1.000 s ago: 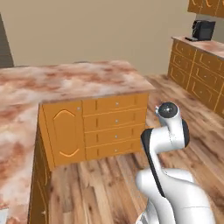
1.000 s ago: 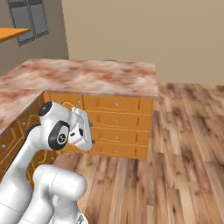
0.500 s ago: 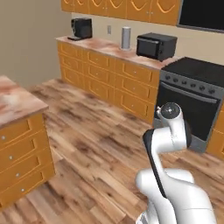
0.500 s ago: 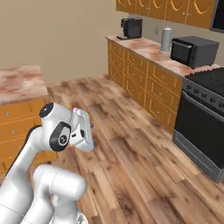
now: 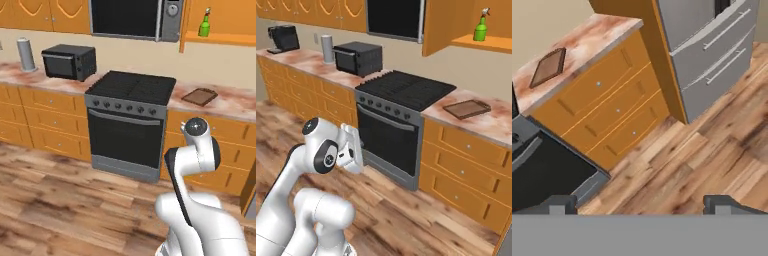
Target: Move the cutting board and knife to the sink. Then move spray from the cabinet to the counter.
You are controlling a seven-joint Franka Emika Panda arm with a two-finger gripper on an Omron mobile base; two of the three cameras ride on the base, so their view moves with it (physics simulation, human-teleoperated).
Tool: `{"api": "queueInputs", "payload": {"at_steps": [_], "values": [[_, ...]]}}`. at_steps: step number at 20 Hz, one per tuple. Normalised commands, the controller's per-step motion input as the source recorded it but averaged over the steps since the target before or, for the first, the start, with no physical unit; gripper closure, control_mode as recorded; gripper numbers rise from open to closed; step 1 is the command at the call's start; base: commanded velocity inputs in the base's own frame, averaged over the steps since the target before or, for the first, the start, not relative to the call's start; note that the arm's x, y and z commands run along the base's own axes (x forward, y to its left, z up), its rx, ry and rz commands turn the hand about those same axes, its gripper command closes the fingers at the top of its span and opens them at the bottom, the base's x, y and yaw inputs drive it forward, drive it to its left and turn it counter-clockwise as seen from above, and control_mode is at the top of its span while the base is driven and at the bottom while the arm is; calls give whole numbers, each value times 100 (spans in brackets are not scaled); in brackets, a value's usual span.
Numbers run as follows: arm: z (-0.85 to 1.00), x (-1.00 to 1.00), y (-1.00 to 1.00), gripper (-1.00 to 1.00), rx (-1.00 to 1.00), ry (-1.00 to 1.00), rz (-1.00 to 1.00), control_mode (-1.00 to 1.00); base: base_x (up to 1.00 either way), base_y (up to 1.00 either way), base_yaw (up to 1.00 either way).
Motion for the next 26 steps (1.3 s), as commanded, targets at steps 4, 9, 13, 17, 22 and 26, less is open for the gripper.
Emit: {"api": "queueInputs", "payload": {"at_steps": [4,9,13,17,22,26], "values": [[0,0,0,-100,0,0,0,100,100,-11,-48],[0,0,0,-100,0,0,0,100,100,36,-27],[0,0,0,-100,0,0,0,100,100,44,-26],[0,0,0,-100,0,0,0,100,76,-1,-20],[0,0,0,-100,0,0,0,100,-3,-90,1],[0,0,0,-100,0,0,0,100,10,-5,0]]}}
